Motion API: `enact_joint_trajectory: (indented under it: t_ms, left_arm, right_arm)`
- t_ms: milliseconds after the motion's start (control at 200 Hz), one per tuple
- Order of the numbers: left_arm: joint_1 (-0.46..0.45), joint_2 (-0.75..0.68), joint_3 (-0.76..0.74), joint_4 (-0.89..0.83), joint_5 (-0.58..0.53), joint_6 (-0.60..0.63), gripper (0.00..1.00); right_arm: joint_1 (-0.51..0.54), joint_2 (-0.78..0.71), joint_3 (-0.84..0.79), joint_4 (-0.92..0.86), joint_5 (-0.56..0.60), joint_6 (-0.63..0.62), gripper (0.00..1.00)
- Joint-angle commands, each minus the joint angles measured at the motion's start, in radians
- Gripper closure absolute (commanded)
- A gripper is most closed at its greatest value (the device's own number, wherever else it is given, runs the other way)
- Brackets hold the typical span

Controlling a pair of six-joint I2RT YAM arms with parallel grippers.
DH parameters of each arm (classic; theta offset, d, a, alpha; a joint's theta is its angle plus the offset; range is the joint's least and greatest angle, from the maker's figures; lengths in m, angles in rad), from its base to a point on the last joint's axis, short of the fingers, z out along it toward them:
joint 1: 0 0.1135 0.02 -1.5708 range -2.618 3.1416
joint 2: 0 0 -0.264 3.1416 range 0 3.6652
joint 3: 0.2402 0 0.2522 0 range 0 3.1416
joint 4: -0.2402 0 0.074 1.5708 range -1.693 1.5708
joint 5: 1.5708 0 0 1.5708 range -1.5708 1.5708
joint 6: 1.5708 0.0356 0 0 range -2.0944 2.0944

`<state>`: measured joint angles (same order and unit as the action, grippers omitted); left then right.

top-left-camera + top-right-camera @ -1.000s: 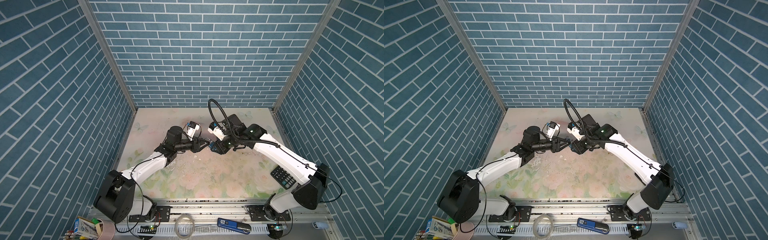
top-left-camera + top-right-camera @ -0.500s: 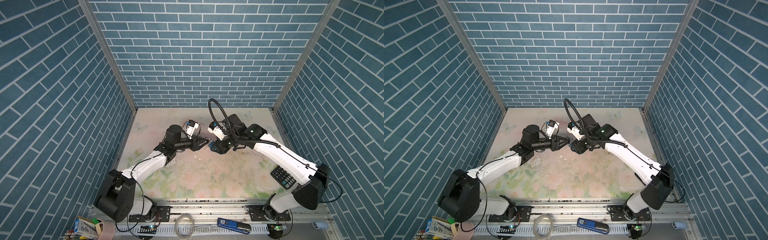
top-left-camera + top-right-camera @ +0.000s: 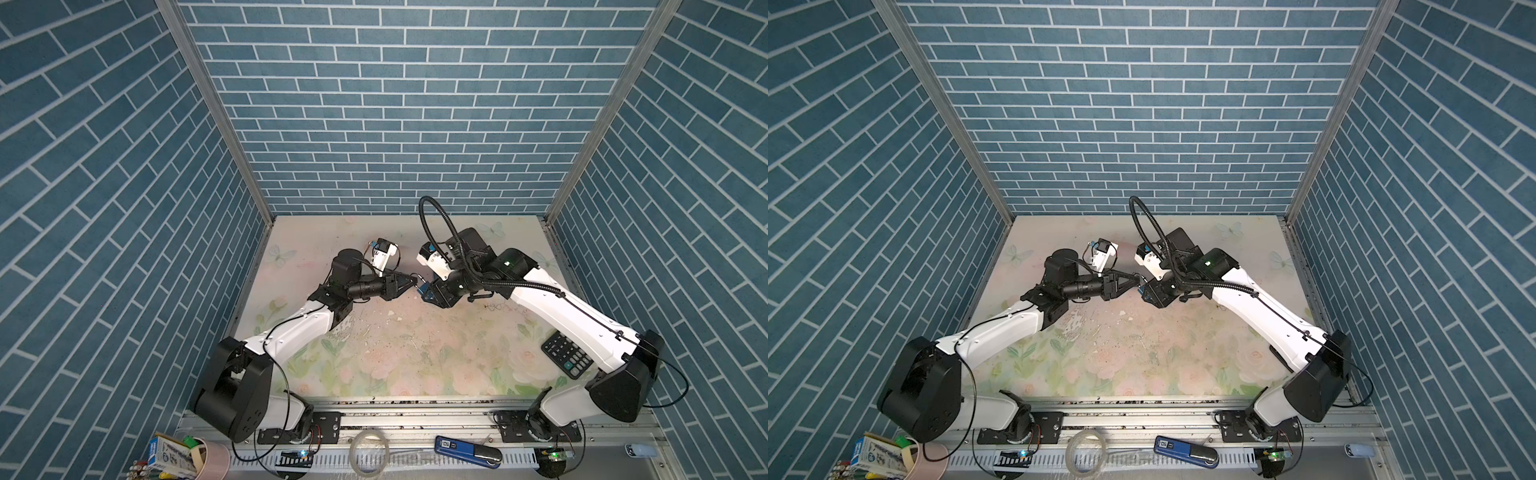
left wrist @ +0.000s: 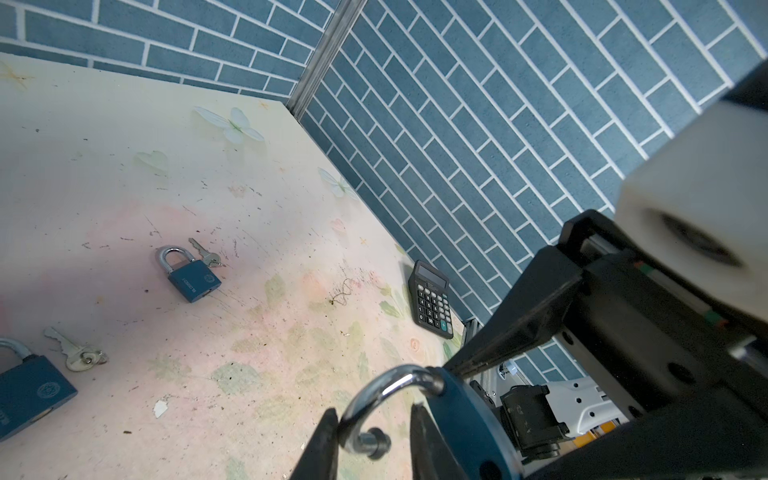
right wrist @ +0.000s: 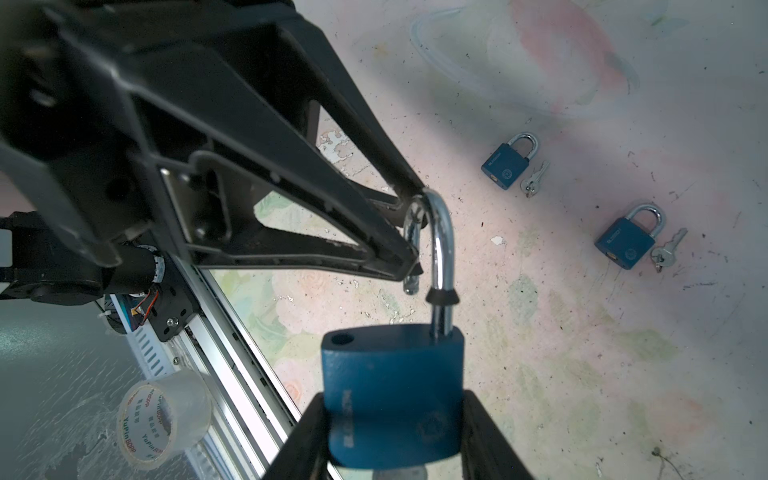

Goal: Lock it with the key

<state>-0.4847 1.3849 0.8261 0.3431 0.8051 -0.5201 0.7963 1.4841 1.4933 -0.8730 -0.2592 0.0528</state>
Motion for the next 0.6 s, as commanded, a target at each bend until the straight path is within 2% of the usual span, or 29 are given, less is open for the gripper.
enact_joint_trajectory:
  t_ms: [0,165,595]
  left_arm:
    - [0.001,0.003,0.029,0.029,0.02,0.006,0.72]
    - [0.001,0.008,0.033,0.03,0.017,0.005,0.66]
    - [0.002,0.011,0.045,0.027,0.024,0.007,0.68]
  right_arm:
    - [0.0,-0.038,-0.002,0.034,-0.018,-0.002,1.0]
    - [0.0,-0.036,0.0,0.026,-0.021,-0.007,1.0]
    - [0.0,-0.033,0.002,0.015,-0.026,-0.009,1.0]
